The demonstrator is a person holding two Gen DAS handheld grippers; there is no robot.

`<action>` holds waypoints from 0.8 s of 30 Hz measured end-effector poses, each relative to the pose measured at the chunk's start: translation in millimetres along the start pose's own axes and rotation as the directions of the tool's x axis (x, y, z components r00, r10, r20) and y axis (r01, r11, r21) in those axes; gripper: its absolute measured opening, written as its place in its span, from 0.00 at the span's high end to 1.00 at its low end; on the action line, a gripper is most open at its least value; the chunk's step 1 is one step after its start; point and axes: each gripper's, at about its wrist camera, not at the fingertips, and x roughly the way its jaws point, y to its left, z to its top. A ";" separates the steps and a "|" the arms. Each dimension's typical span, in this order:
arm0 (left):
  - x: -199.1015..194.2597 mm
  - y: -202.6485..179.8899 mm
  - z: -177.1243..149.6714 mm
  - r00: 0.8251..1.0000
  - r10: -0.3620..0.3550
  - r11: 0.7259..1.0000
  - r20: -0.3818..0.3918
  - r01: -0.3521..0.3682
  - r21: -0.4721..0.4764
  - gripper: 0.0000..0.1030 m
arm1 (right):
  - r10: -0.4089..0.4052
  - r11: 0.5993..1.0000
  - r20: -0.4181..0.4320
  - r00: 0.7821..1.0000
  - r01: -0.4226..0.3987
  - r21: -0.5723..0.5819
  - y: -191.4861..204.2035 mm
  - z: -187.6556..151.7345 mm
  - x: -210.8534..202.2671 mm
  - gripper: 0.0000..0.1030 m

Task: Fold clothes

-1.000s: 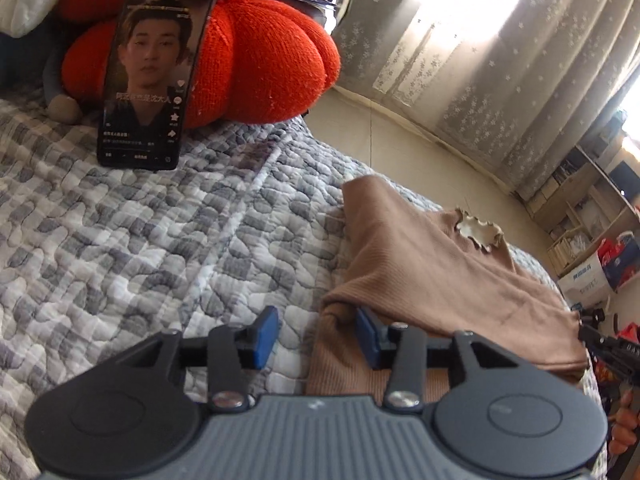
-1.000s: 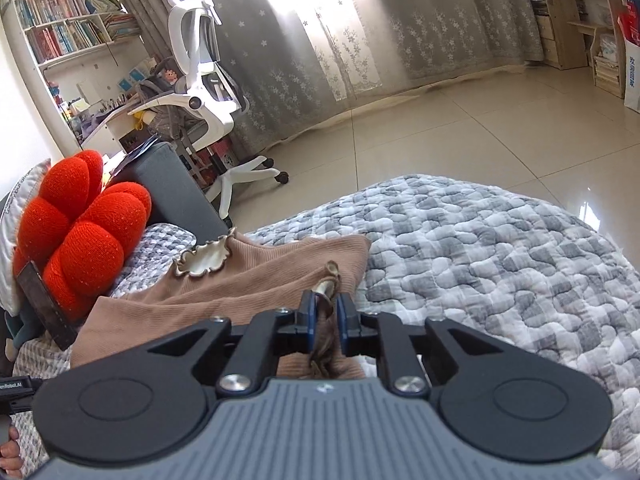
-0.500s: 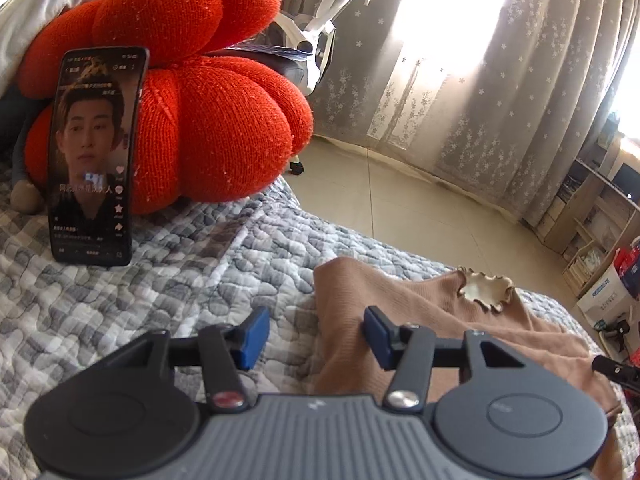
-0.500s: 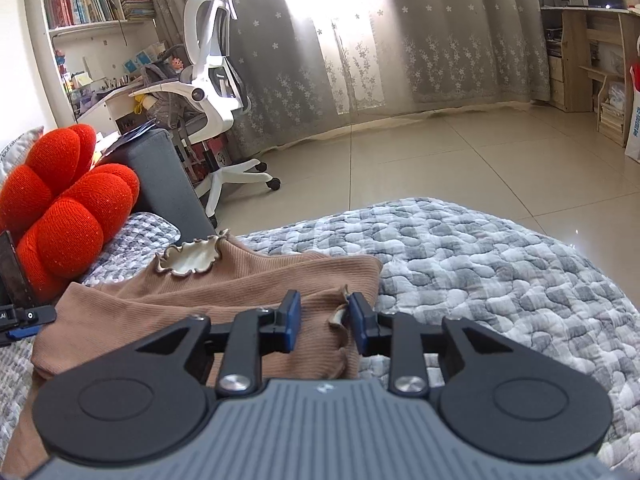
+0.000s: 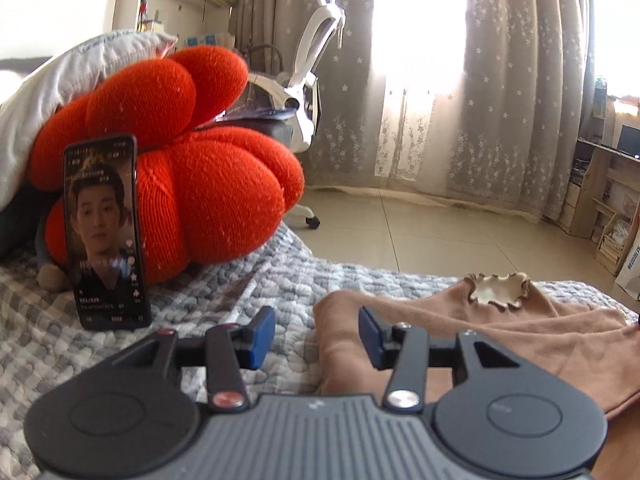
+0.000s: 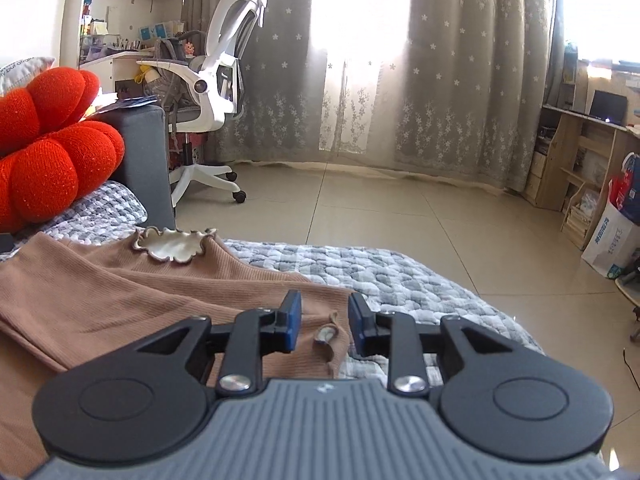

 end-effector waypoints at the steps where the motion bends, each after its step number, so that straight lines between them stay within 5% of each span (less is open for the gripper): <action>1: -1.6 -3.4 1.6 1.000 -0.028 1.000 0.008 0.028 0.005 0.48 | 0.017 1.000 0.006 1.000 -0.017 -0.001 2.9 1.3 -1.9 0.66; 7: 8.4 -28.6 -6.2 0.983 -0.172 0.984 -0.057 0.175 0.041 0.43 | 0.128 0.991 -0.021 0.992 -0.129 -0.042 30.5 0.0 -1.3 0.60; 11: 28.7 -33.6 -23.1 0.971 -0.167 0.982 -0.168 0.179 0.059 0.37 | 0.149 0.979 -0.115 0.982 -0.163 -0.124 50.5 -13.4 11.5 0.51; 13: 30.6 -32.7 -24.4 0.965 -0.193 0.978 -0.178 0.204 0.046 0.30 | 0.129 0.979 -0.128 0.983 -0.147 -0.144 52.6 -22.0 16.6 0.38; 18: 30.8 -45.8 -29.1 0.965 -0.171 0.973 -0.196 0.197 0.119 0.20 | 0.146 0.983 -0.137 0.980 -0.159 -0.087 43.8 -21.1 19.1 0.36; 24: 30.7 -38.4 -27.2 0.961 -0.200 0.973 -0.192 0.218 0.077 0.20 | 0.172 0.980 -0.138 0.975 -0.184 -0.079 38.3 -21.9 16.2 0.35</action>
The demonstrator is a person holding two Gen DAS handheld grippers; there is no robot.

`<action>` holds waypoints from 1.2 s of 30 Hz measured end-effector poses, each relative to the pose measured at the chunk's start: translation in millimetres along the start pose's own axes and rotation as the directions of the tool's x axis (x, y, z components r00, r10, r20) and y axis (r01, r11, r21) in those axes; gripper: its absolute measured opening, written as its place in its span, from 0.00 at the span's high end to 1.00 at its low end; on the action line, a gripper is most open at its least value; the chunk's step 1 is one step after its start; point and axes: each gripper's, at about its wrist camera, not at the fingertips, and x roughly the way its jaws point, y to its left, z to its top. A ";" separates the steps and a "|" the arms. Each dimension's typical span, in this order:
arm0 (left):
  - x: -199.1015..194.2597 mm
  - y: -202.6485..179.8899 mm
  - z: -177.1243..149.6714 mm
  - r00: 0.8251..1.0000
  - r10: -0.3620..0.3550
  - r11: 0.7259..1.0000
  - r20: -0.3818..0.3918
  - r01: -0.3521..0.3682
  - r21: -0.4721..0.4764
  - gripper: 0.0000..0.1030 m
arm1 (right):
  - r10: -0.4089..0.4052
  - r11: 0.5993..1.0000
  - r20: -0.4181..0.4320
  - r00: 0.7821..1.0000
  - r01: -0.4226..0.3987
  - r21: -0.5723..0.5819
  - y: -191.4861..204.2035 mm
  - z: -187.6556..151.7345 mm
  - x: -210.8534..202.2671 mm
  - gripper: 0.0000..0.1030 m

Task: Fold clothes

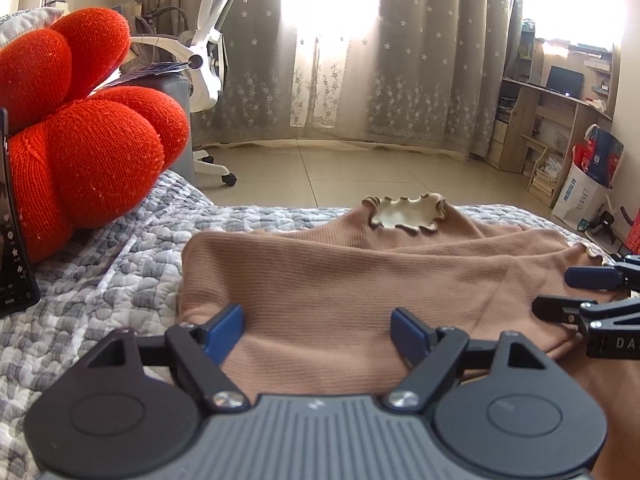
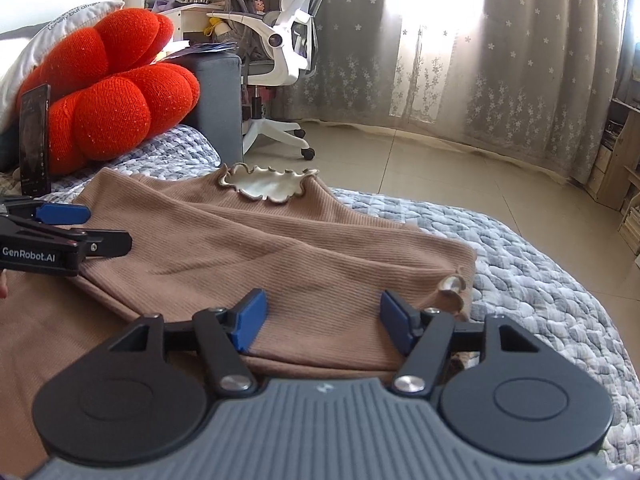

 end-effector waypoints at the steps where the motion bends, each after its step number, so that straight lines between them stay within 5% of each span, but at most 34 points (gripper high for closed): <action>1: -0.3 0.2 0.0 1.000 -0.001 1.000 0.001 0.001 -0.001 0.20 | 0.008 1.000 0.000 1.000 -0.008 0.000 -1.7 -0.4 -1.1 0.35; 13: -27.9 4.8 -6.2 1.000 -0.021 0.997 0.022 0.019 0.078 0.20 | 0.001 1.000 -0.007 1.000 -0.001 -0.024 -20.5 -6.5 -22.4 0.35; 21: -47.6 14.8 -5.9 0.995 -0.074 0.997 0.069 0.072 0.027 0.20 | -0.006 1.000 0.024 1.000 0.006 0.004 -19.2 -3.1 -40.3 0.34; 29: -40.8 14.6 -8.0 0.997 -0.051 0.999 0.051 0.050 0.018 0.18 | -0.056 0.994 0.060 0.997 0.050 0.102 -44.7 1.7 -32.8 0.35; 34: -40.6 22.5 4.2 0.996 -0.039 0.999 0.074 0.039 -0.009 0.18 | -0.062 0.982 0.027 0.998 0.057 0.179 -65.2 4.3 -9.9 0.62; 36: -36.7 33.4 13.3 0.997 -0.001 0.999 0.078 0.005 -0.053 0.22 | -0.054 0.983 0.027 0.998 0.049 0.178 -66.7 0.7 -5.5 0.65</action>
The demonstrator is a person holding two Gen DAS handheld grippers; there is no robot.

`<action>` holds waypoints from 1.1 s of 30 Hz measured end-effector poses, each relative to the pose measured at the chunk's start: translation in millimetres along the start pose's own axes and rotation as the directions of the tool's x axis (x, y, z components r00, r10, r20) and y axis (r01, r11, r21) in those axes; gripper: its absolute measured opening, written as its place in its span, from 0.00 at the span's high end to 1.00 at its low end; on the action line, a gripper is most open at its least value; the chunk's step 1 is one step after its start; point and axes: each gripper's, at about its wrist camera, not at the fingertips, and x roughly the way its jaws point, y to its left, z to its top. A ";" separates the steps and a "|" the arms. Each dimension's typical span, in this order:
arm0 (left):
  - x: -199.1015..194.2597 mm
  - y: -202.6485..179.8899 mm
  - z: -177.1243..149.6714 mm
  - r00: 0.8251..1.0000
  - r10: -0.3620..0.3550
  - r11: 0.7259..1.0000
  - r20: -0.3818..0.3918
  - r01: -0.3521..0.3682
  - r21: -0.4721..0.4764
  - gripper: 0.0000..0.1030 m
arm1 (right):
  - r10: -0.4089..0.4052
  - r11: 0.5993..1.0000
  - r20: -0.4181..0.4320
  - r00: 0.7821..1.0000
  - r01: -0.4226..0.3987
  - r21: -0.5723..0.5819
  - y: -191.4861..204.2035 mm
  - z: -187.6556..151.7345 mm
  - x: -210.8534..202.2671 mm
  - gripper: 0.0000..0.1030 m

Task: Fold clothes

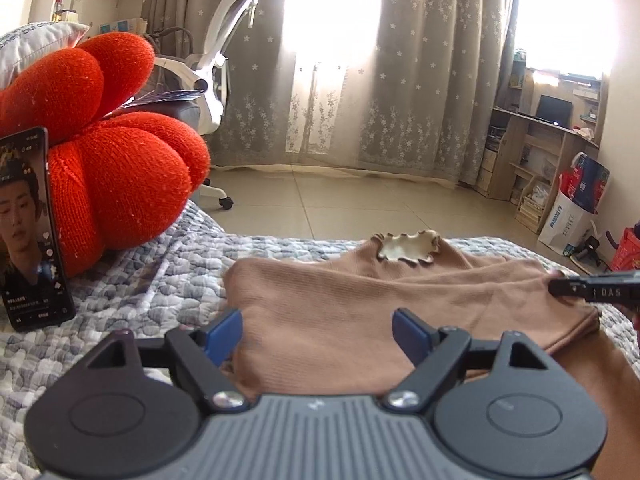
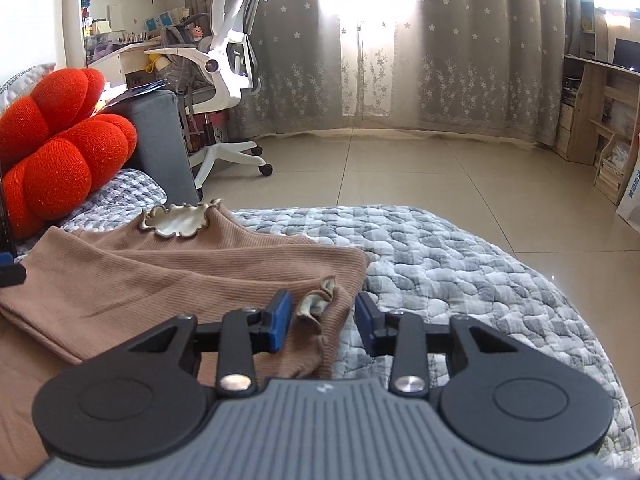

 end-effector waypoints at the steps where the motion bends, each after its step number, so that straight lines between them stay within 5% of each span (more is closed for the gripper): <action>1: 3.3 5.9 3.2 1.000 0.016 1.000 0.002 -0.016 -0.025 0.23 | 0.003 1.000 0.008 1.000 -0.003 -0.008 0.6 -0.3 -0.5 0.66; 6: 31.4 32.2 5.3 0.999 0.024 0.983 -0.048 -0.032 -0.178 0.41 | 0.016 0.999 0.044 0.999 -0.014 -0.044 1.9 -0.6 -3.8 0.76; 8: 42.7 39.3 3.1 0.996 -0.022 0.967 -0.083 0.000 -0.254 0.61 | 0.019 0.998 0.051 0.999 -0.016 -0.064 3.1 -1.0 -4.9 0.80; 14: 43.8 40.7 -5.3 0.998 -0.021 0.954 -0.061 0.001 -0.299 0.77 | -0.006 0.990 0.103 0.995 0.020 -0.140 14.1 -1.0 -15.0 0.86; 25: 37.8 40.8 -9.5 1.000 0.000 0.947 -0.005 -0.001 -0.320 0.82 | -0.085 0.964 0.153 0.985 0.120 -0.237 31.5 2.9 -18.7 0.89; 33: 39.1 41.8 -10.1 1.000 0.001 0.947 -0.013 -0.005 -0.320 0.82 | -0.034 0.991 0.070 0.997 0.043 -0.123 12.3 2.3 -13.1 0.86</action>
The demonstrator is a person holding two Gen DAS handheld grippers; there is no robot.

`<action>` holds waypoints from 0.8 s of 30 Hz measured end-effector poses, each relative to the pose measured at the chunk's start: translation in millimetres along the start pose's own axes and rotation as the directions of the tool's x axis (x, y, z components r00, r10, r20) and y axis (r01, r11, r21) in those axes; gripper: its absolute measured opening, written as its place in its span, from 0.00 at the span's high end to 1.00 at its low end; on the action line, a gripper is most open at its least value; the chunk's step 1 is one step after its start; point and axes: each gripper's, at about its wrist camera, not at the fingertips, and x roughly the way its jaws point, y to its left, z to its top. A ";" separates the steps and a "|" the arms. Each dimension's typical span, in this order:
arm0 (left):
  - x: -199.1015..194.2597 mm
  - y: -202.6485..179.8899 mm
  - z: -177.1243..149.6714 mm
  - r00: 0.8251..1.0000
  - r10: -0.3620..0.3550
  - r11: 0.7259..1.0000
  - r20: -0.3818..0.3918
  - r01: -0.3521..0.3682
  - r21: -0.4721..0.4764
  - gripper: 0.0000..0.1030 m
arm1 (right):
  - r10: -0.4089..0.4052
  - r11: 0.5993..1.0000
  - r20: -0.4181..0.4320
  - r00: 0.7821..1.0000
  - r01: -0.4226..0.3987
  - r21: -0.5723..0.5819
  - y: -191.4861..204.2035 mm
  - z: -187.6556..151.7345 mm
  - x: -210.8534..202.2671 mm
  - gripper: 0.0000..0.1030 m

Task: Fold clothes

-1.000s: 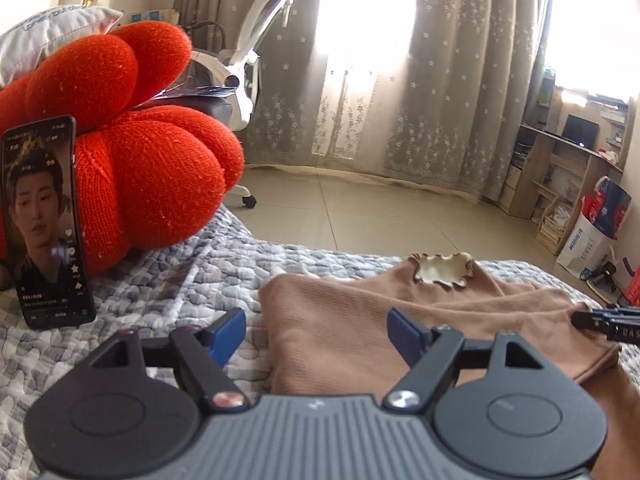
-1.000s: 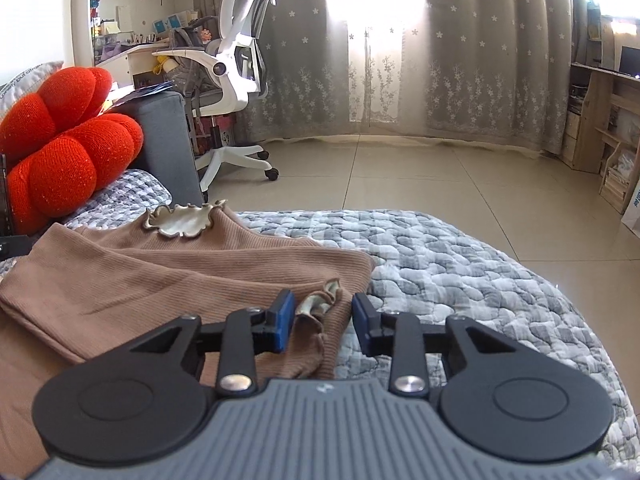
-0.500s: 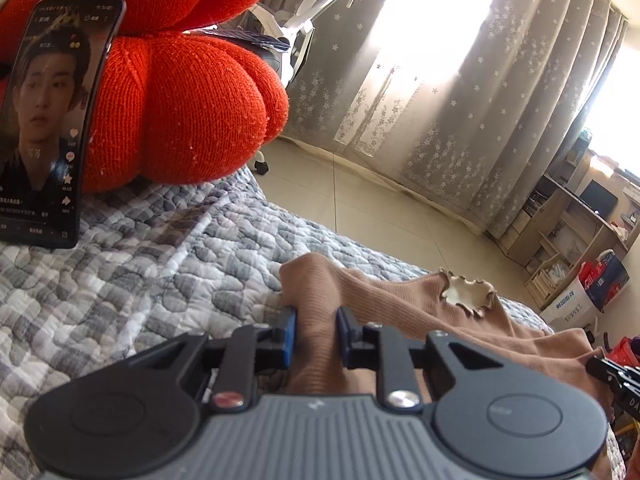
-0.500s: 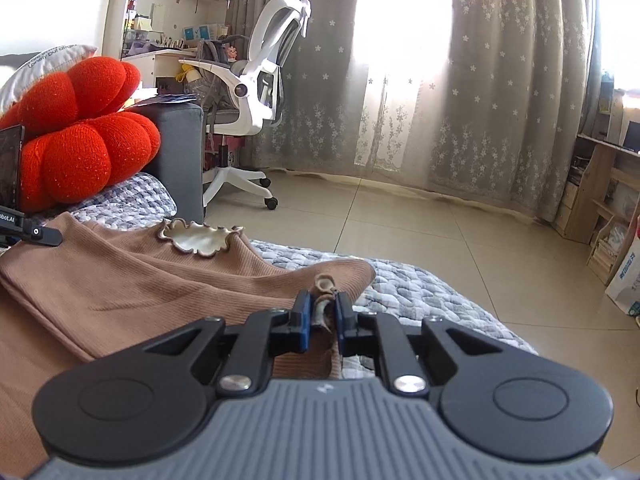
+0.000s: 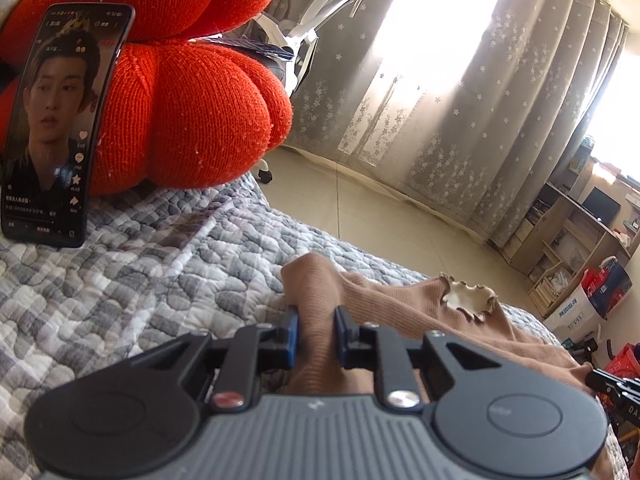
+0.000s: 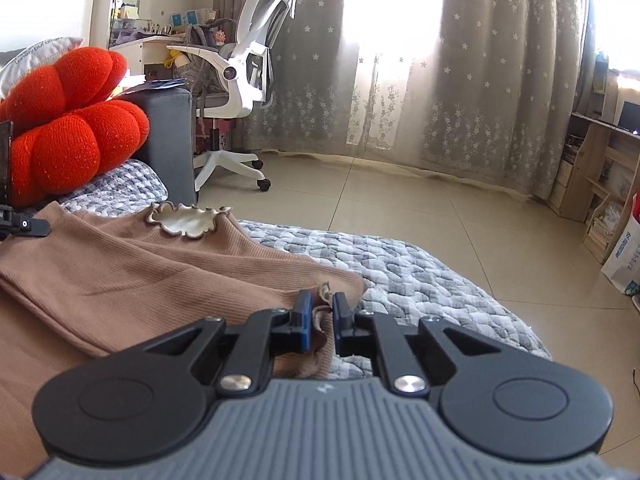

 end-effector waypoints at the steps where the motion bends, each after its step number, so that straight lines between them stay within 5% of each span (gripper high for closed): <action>1: 0.0 -0.2 0.0 1.000 0.001 1.000 0.000 -0.001 0.000 0.82 | 0.010 1.000 -0.002 1.000 -0.010 0.020 -1.4 0.5 -0.1 0.81; 9: -0.3 -2.5 -1.1 1.000 0.013 1.000 0.008 -0.013 0.017 0.82 | 0.037 0.997 -0.020 0.999 -0.036 0.073 -0.7 -3.3 10.7 0.75; 12: -2.8 -2.5 -3.0 1.000 0.018 1.000 0.024 -0.018 0.011 0.84 | 0.016 1.000 0.007 1.000 -0.016 0.017 6.1 -1.2 2.3 0.92; 20: -10.0 -1.4 -4.2 0.997 0.020 1.000 0.070 -0.020 -0.005 0.85 | -0.048 0.996 0.164 0.985 0.059 -0.063 13.3 17.3 -22.2 0.95; 24: -5.2 -1.2 -4.0 0.998 0.035 0.999 0.044 -0.035 -0.006 0.85 | -0.065 0.996 0.041 0.997 0.068 -0.065 8.9 0.7 14.9 0.95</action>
